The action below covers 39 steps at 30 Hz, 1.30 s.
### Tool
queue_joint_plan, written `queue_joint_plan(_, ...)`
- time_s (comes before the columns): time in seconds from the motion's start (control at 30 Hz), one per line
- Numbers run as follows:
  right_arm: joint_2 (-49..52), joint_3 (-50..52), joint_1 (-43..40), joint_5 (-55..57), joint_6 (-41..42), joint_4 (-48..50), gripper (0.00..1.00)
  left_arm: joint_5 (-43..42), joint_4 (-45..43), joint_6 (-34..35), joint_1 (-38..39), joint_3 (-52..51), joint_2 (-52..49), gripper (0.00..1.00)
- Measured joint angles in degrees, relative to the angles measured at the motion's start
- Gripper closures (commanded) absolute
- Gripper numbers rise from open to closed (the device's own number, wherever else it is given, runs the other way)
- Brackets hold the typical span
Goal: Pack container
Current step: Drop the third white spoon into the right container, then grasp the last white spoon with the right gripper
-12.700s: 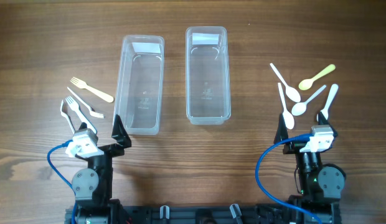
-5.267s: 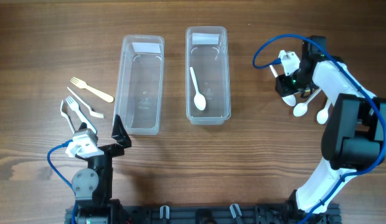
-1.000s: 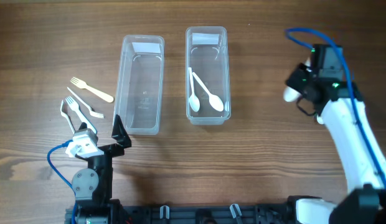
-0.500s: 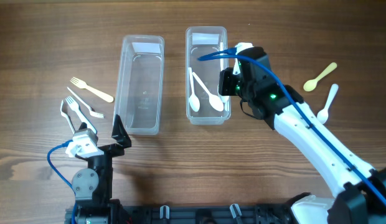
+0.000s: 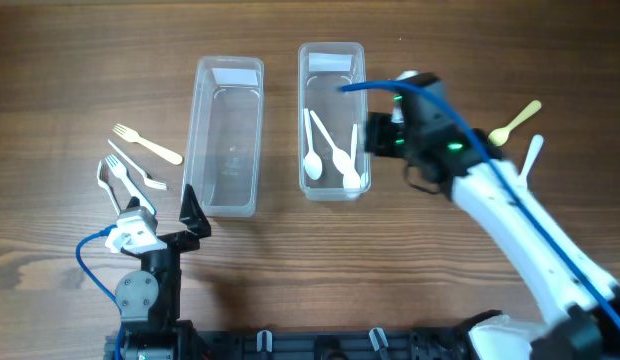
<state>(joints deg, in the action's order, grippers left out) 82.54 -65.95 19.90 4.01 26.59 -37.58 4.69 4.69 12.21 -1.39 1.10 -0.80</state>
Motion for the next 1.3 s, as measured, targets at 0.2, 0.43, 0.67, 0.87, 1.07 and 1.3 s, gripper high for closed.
queue_joint_plan(0.2, -5.6, -1.7, -19.2, 9.0, 0.1, -13.7, 0.2, 0.0, 0.0, 0.0, 0.0, 0.0, 0.0, 0.0)
queue_joint_plan(0.43, -0.5, -1.7, -40.3, 6.5, -4.3, -11.9, 0.28, 0.0, 0.0, 0.0, 0.0, 0.0, 0.0, 0.0)
queue_joint_plan(0.67, 11.5, -1.7, -42.1, 4.1, -9.4, -4.5, 0.28, 0.0, 0.0, 0.0, 0.0, 0.0, 0.0, 0.0)
queue_joint_plan(0.87, 19.2, -1.7, -42.1, 3.7, -10.4, -2.1, 0.28, 0.0, 0.0, 0.0, 0.0, 0.0, 0.0, 0.0)
queue_joint_plan(1.07, 25.4, -1.7, -42.1, 3.7, -10.4, -2.1, 0.27, 0.0, 0.0, 0.0, 0.0, 0.0, 0.0, 0.0)
queue_joint_plan(1.3, 26.1, -1.7, -42.1, 3.4, -10.2, 0.0, 0.28, 0.0, 0.0, 0.0, 0.0, 0.0, 0.0, 0.0)
